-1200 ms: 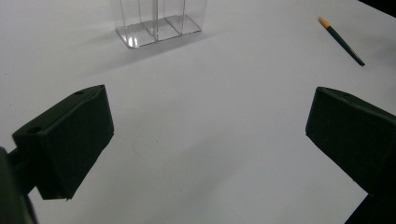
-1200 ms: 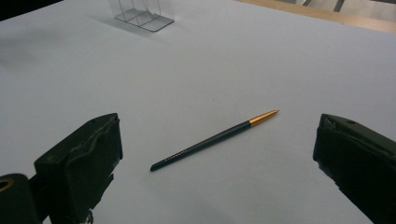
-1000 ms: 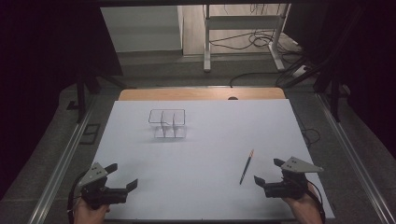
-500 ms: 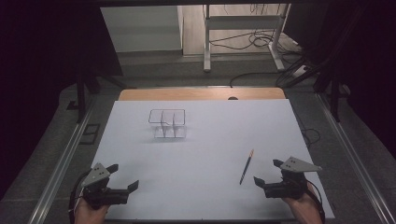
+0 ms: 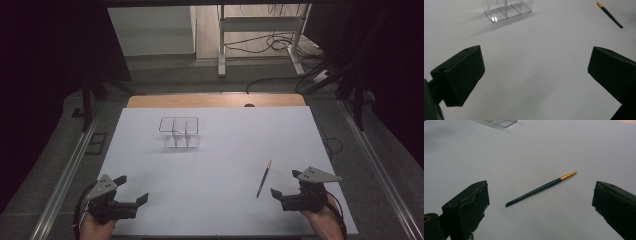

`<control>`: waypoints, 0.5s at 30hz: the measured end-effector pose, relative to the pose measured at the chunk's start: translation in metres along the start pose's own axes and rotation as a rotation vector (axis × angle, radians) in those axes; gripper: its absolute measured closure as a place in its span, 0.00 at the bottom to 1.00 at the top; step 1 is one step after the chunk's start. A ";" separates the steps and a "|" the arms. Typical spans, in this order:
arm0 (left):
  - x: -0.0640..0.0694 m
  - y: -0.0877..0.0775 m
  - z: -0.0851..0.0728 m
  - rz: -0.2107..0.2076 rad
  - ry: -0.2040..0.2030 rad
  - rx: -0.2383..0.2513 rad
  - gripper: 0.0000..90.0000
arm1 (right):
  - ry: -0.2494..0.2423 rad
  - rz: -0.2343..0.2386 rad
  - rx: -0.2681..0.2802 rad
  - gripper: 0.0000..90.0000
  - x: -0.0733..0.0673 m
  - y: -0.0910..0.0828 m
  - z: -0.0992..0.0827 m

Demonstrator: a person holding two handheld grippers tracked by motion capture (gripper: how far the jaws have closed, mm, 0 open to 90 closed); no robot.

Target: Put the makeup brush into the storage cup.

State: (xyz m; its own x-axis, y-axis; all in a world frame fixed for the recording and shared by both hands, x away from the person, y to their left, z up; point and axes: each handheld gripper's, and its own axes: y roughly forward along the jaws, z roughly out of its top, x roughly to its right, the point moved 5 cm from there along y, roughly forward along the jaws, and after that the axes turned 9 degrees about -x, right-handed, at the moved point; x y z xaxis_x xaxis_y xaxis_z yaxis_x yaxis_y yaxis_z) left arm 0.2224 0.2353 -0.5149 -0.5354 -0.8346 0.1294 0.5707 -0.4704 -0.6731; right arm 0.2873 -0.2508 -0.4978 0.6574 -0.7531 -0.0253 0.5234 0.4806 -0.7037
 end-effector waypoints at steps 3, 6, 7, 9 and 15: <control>0.000 0.000 0.000 0.000 0.000 0.004 0.01 | -0.010 -0.010 -0.013 0.01 0.001 0.000 0.005; -0.001 0.000 0.000 0.000 -0.004 0.006 0.01 | -0.012 -0.015 -0.020 0.01 0.002 0.001 0.008; -0.001 0.000 0.000 -0.001 -0.006 0.006 0.01 | -0.011 -0.014 -0.024 0.01 0.002 0.001 0.009; -0.001 -0.001 0.000 0.000 -0.011 0.004 0.01 | -0.007 -0.014 -0.032 0.01 0.003 0.001 0.010; -0.003 -0.003 -0.002 0.000 -0.033 0.005 0.01 | -0.010 -0.017 -0.060 0.02 0.006 0.003 0.009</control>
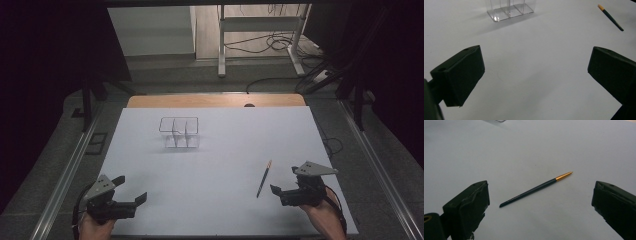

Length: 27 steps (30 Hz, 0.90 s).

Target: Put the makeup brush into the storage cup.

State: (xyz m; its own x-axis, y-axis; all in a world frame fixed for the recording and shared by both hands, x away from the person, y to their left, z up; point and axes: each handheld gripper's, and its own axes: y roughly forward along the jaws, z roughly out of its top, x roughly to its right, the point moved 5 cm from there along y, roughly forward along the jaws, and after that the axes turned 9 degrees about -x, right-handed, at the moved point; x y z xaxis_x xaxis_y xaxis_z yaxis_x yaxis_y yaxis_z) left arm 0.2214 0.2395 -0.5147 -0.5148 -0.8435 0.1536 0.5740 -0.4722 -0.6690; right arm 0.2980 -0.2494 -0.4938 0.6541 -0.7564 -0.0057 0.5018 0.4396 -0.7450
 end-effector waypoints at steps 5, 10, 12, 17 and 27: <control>0.000 0.000 0.000 -0.003 -0.005 -0.001 0.01 | 0.002 -0.011 -0.018 0.02 0.003 0.001 0.001; 0.000 0.000 -0.001 -0.003 -0.004 -0.006 0.01 | 0.013 -0.006 -0.040 0.02 0.005 0.004 0.001; 0.000 0.000 -0.001 -0.003 -0.004 -0.009 0.01 | 0.010 -0.005 -0.048 0.02 0.005 0.005 0.001; -0.001 0.001 -0.001 -0.008 -0.009 -0.013 0.01 | -0.007 -0.021 -0.072 0.01 0.006 0.009 0.003; -0.001 0.001 -0.001 -0.013 -0.012 -0.014 0.01 | -0.020 -0.032 -0.113 0.01 0.008 0.015 0.008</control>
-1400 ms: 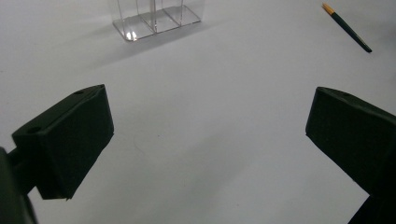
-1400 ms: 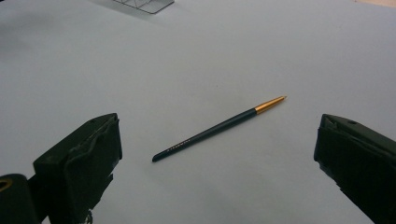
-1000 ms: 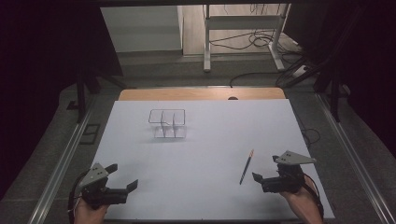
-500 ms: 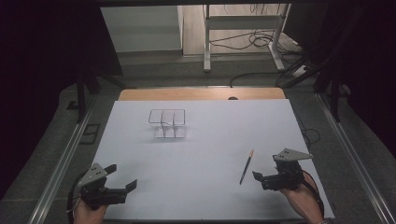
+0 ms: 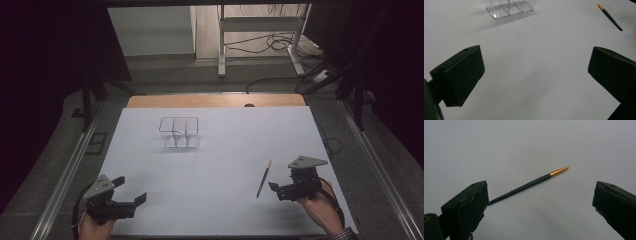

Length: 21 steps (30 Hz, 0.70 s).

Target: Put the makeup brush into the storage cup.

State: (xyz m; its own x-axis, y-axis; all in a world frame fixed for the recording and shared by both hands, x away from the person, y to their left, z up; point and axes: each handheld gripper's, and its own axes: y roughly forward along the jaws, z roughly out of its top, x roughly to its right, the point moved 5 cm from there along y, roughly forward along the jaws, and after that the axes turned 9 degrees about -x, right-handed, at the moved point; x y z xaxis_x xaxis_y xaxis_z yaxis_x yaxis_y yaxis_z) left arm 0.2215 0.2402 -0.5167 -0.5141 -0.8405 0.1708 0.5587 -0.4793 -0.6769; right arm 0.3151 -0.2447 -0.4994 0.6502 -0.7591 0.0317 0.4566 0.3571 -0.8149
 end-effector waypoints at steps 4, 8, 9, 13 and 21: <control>0.000 0.000 0.000 -0.001 -0.001 -0.001 0.01 | -0.005 0.002 -0.018 0.01 0.000 0.003 0.002; 0.000 0.000 0.000 -0.001 -0.001 -0.002 0.01 | 0.003 0.008 -0.037 0.01 0.001 0.006 0.005; 0.000 0.000 0.000 -0.001 -0.001 -0.003 0.01 | 0.004 0.009 -0.040 0.01 0.001 0.007 0.006; 0.000 0.001 0.000 -0.003 -0.001 -0.004 0.01 | -0.003 0.004 -0.061 0.01 0.003 0.008 0.009; 0.000 0.001 -0.001 -0.007 -0.004 -0.005 0.01 | 0.002 0.011 -0.090 0.01 0.007 0.011 0.012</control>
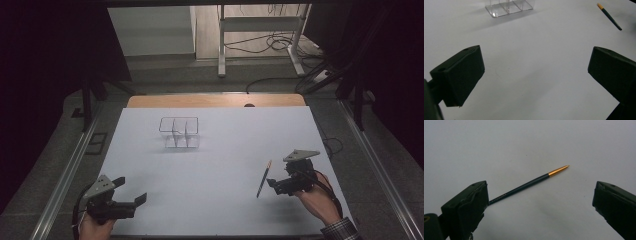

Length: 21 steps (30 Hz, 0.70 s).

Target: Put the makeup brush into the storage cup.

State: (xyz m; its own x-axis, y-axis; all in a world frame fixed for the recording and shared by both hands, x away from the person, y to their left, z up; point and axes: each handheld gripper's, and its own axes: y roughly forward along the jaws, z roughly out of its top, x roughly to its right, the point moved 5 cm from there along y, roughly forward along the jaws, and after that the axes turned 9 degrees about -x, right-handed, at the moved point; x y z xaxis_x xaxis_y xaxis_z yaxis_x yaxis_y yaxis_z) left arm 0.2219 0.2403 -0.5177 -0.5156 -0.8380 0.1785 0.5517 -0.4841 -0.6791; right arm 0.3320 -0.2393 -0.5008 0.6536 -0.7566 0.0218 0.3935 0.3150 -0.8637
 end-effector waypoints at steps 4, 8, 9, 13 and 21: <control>0.000 0.000 0.000 -0.002 -0.001 0.000 0.01 | 0.004 0.008 -0.014 0.01 0.001 0.002 0.002; 0.000 0.000 0.000 -0.003 -0.003 0.000 0.01 | -0.012 0.001 -0.028 0.01 0.002 0.004 0.004; 0.000 0.000 0.000 -0.004 -0.003 -0.001 0.01 | -0.013 -0.001 -0.030 0.01 0.002 0.005 0.004; 0.000 0.001 0.000 -0.006 -0.004 -0.001 0.01 | -0.015 -0.003 -0.042 0.01 0.004 0.007 0.007; 0.000 0.001 -0.001 -0.005 -0.004 -0.005 0.01 | 0.004 0.000 -0.059 0.01 0.008 0.009 0.010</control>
State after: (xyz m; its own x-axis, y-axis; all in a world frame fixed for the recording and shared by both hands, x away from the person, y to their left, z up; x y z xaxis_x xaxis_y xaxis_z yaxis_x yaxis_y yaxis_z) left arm 0.2220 0.2404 -0.5185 -0.5154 -0.8368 0.1849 0.5458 -0.4869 -0.6820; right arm 0.3476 -0.2366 -0.5033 0.6512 -0.7587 0.0199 0.3545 0.2808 -0.8919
